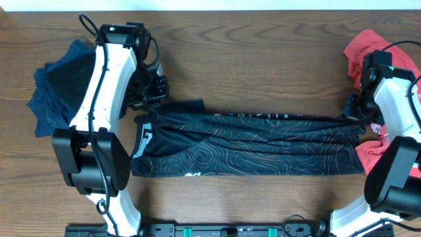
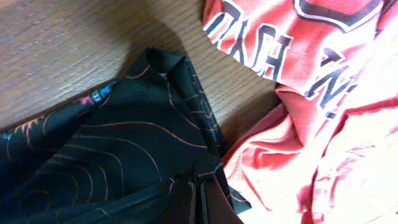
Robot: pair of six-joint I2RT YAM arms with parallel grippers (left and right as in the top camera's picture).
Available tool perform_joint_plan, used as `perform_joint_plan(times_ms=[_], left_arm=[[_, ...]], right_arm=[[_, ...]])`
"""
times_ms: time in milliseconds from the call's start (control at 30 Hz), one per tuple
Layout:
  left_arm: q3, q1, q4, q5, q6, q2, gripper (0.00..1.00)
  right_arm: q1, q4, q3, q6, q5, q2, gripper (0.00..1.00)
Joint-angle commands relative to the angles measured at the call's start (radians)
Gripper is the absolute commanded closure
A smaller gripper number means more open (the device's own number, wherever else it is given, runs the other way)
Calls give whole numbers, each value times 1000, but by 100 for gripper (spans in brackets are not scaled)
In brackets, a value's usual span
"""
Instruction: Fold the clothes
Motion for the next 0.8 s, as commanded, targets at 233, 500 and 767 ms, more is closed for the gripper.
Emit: perform_joint_plan(times_ms=[233, 500, 767], left_arm=[[-25, -47, -53, -7, 37, 0, 94], [-173, -48, -40, -68, 36, 0, 94], [-275, -48, -21, -100, 28, 0, 94]], right_arm=[[-6, -32, 3, 0, 53, -17, 99], [-6, -37, 3, 0, 53, -17, 99], [-6, -65, 3, 0, 54, -17, 99]])
